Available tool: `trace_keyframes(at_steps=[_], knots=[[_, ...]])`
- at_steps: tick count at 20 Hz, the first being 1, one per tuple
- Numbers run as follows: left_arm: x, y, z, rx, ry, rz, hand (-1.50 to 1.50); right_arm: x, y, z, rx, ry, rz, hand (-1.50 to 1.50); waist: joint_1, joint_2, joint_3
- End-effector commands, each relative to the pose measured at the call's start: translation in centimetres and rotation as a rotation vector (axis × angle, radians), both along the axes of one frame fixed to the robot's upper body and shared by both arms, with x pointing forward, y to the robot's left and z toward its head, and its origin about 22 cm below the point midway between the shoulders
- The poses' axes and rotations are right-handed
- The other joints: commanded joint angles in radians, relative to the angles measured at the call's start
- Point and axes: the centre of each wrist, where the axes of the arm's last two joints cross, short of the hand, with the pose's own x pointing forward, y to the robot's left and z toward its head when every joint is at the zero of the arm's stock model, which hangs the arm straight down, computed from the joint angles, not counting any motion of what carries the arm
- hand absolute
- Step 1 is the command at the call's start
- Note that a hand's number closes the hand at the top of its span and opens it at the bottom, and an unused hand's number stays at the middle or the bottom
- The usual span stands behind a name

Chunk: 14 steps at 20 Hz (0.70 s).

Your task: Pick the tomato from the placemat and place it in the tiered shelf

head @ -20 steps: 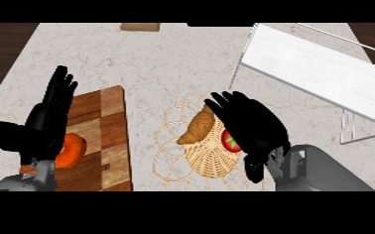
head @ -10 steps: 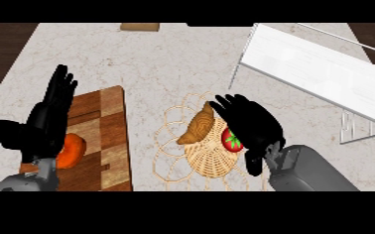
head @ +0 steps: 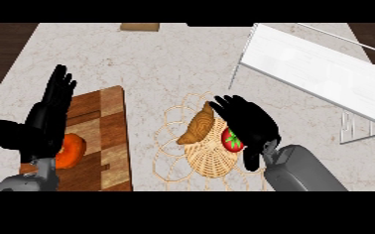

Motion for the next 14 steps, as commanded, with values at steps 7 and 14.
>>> trace_keyframes(at_steps=[7, 14], knots=[[0.1, -0.2, 1.6, -0.003, 0.002, -0.009, 0.0, 0.5, 0.7, -3.5, 0.01, 0.022, 0.01, -1.5, 0.001, 0.0, 0.0], [-0.8, 0.4, -1.4, -0.001, 0.014, -0.008, 0.0, 0.7, 0.8, -4.5, -0.061, 0.093, 0.049, 1.5, 0.001, 0.0, 0.0]])
